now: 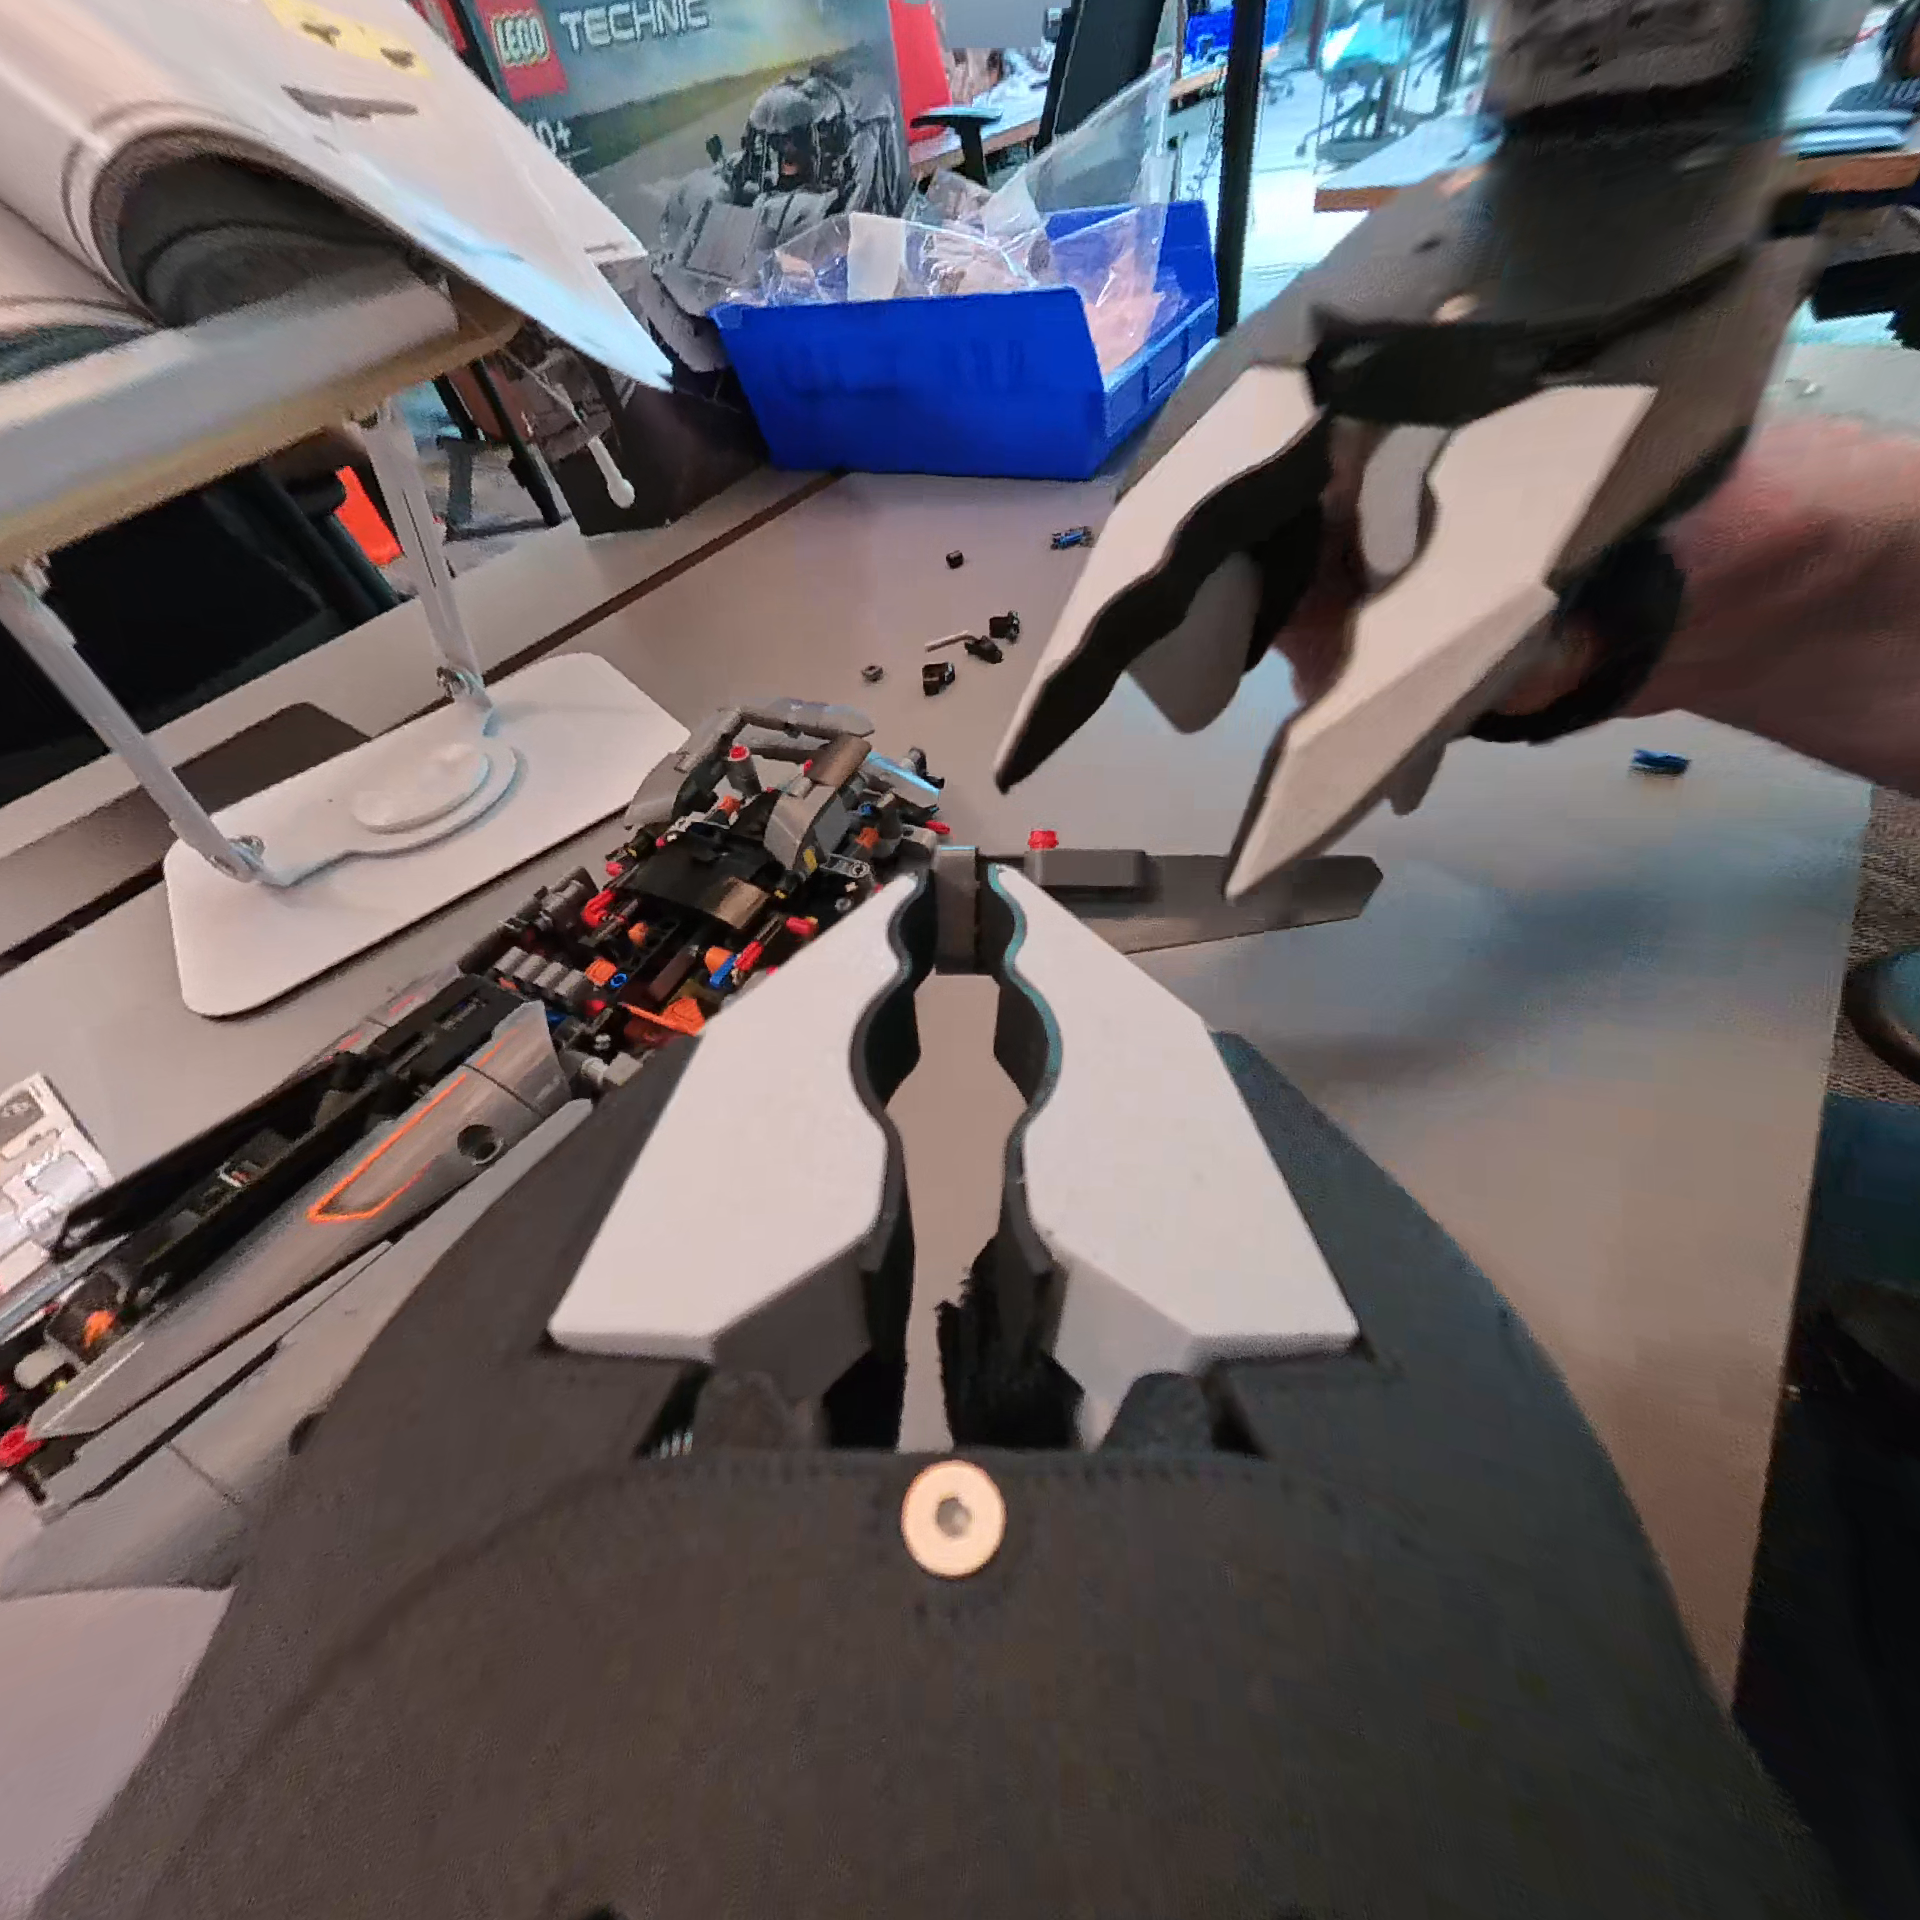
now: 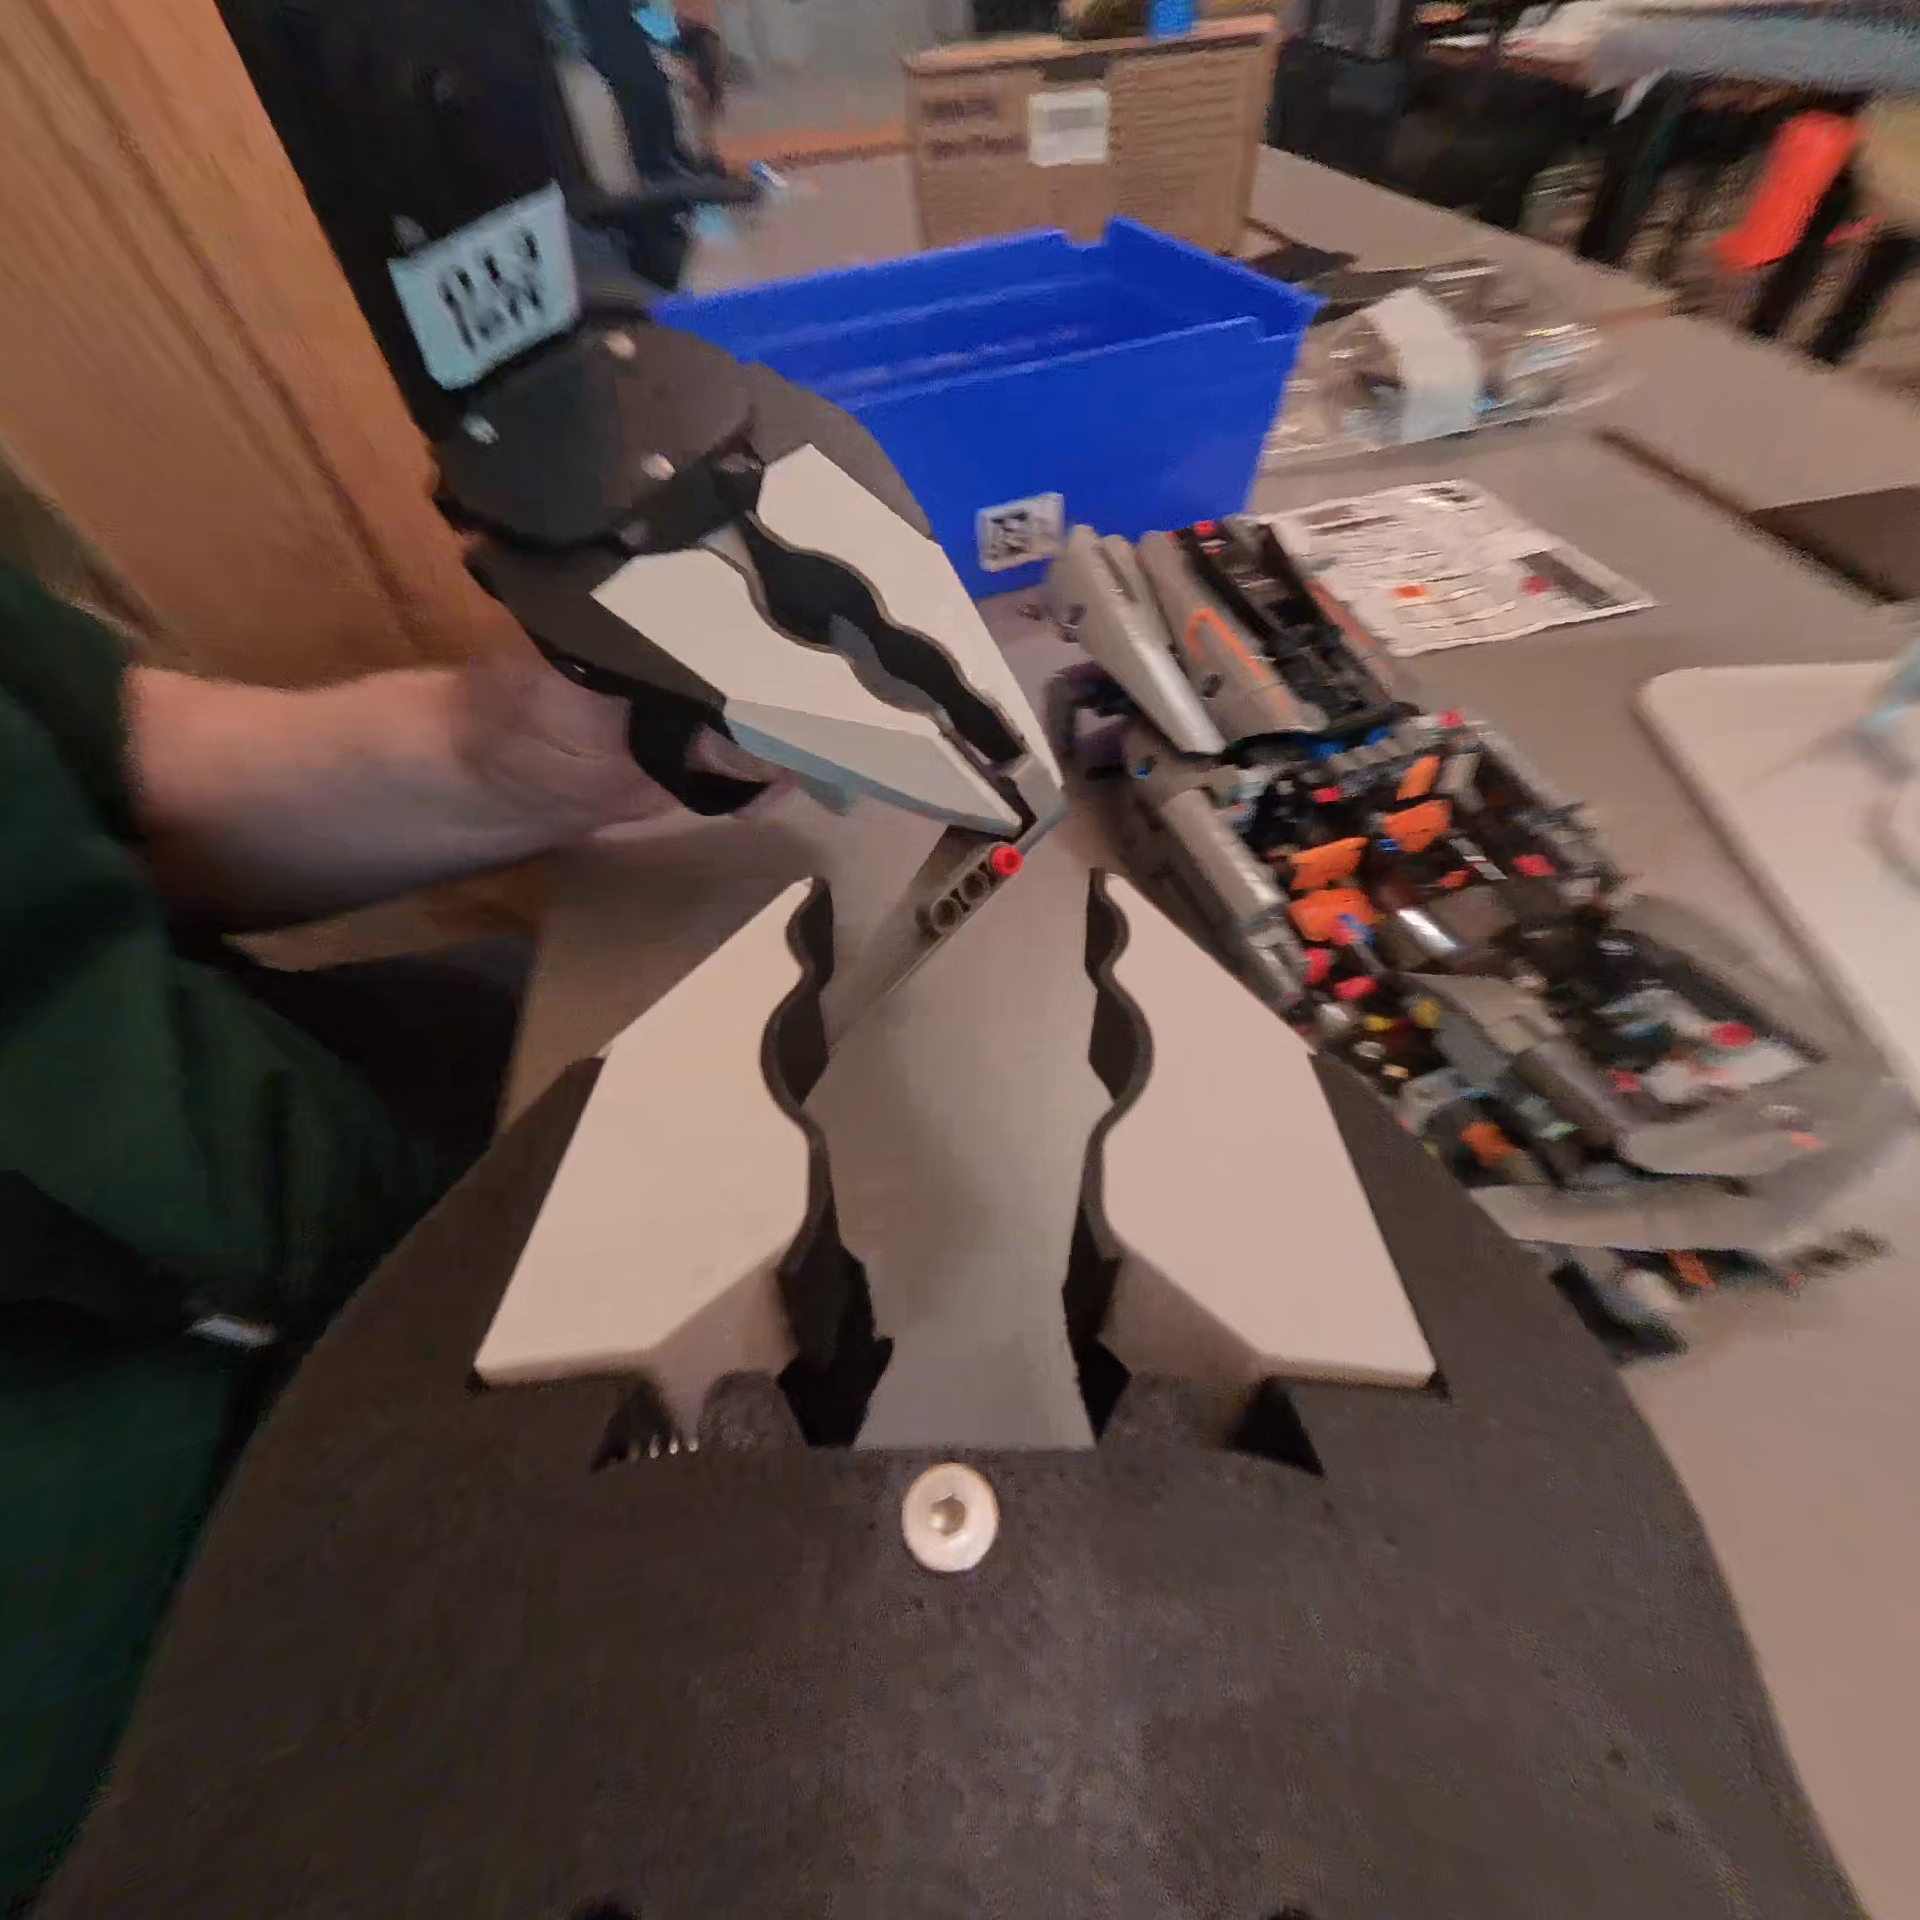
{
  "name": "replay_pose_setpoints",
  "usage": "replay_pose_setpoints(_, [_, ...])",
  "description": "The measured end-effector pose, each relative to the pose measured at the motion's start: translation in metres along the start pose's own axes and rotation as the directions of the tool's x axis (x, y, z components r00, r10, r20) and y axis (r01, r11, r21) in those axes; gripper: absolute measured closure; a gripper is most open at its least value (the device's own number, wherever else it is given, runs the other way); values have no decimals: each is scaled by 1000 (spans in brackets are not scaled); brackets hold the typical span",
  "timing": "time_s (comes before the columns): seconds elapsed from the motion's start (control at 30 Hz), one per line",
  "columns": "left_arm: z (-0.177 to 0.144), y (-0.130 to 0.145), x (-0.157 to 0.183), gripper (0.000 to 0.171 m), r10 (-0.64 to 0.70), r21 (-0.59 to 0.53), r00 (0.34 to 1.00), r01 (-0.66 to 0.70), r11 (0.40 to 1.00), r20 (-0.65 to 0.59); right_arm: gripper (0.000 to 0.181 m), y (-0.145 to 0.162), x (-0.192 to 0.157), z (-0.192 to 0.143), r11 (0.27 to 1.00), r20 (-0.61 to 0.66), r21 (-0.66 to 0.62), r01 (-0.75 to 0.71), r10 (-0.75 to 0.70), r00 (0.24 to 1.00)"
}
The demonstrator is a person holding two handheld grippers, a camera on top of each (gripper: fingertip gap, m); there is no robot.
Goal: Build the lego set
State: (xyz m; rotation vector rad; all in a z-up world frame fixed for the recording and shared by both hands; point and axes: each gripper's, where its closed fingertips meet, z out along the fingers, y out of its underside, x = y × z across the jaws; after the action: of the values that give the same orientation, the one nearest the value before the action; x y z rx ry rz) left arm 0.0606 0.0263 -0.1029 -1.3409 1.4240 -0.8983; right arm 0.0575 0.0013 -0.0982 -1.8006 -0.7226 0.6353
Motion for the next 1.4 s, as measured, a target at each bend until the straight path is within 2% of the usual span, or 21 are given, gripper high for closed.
replay_pose_setpoints(0.07, [4,-1,0,166,-11,-9,1000,11,1000,10,133,2,5,2,991,-129,-80,106,-116,985])
replay_pose_setpoints(0.2, [7,-5,1,166,-34,-23,999,34,999,20,152,3,9,5,952,-250,-180,246,-287,925])
replay_pose_setpoints(0.33, [5,-6,3,166,-64,-29,998,65,997,29,165,0,8,3,929,-296,-217,300,-355,887])
replay_pose_setpoints(0.63, [4,-8,7,166,-112,-33,993,113,993,42,158,-4,8,-3,878,-349,-297,375,-465,814])
replay_pose_setpoints(0.73, [7,-11,8,166,-112,-33,993,114,993,42,161,-3,7,-6,866,-356,-310,392,-488,797])
replay_pose_setpoints(0.87, [10,-13,8,166,-123,-37,992,124,992,42,154,-3,11,-14,885,-387,-290,365,-457,801])
replay_pose_setpoints(1.17, [22,-17,7,165,-140,-53,989,143,988,52,151,-1,15,-27,879,-412,-288,379,-471,780])
replay_pose_setpoints(1.4, [27,-27,8,166,-106,-43,992,110,993,73,152,-5,20,-37,898,-446,-249,361,-438,780])
